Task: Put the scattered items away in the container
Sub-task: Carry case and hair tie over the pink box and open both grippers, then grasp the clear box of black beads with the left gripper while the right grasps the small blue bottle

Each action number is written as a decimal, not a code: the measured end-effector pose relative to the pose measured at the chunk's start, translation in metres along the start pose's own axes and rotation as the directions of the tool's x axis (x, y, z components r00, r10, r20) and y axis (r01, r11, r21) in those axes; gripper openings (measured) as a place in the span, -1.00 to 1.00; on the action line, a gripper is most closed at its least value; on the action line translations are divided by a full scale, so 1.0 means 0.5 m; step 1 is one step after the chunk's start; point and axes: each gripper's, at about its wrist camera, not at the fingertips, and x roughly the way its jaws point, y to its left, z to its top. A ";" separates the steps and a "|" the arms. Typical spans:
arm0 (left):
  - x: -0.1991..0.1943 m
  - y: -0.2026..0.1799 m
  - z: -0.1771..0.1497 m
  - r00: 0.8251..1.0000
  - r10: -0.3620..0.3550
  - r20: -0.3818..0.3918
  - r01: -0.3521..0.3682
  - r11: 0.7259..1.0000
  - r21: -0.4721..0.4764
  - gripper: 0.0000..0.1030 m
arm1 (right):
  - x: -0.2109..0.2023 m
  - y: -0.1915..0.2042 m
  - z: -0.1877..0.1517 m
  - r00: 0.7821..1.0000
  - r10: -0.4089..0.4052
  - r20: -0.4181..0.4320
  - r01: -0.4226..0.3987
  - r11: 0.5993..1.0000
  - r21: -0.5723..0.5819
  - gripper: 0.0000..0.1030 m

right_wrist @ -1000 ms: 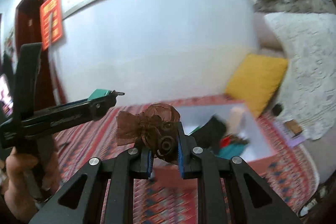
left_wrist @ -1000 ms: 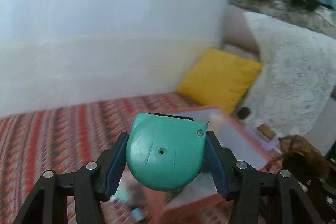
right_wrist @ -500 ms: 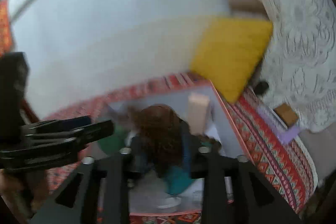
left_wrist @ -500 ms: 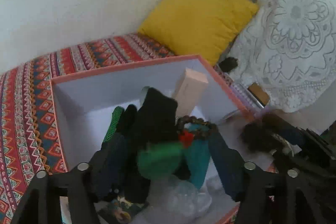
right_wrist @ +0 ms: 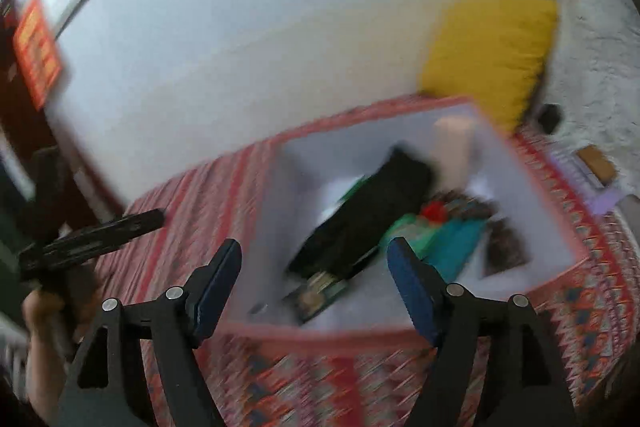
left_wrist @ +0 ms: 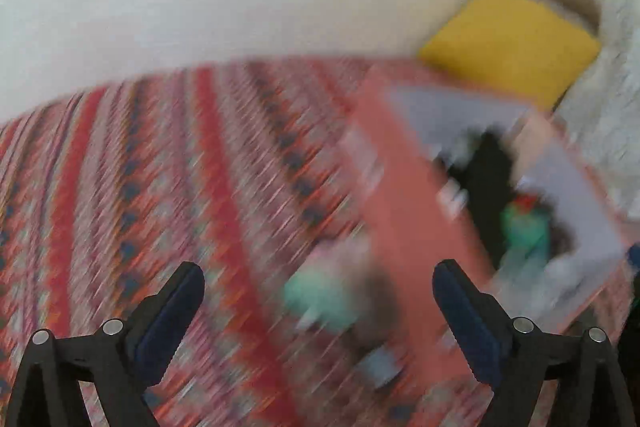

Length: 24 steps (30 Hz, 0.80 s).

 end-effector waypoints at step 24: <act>0.289 -0.137 -0.049 0.990 -0.001 -0.144 0.011 0.998 0.069 0.86 | 0.159 0.007 -0.080 0.915 -0.398 -0.060 0.388 0.912 -0.131 0.98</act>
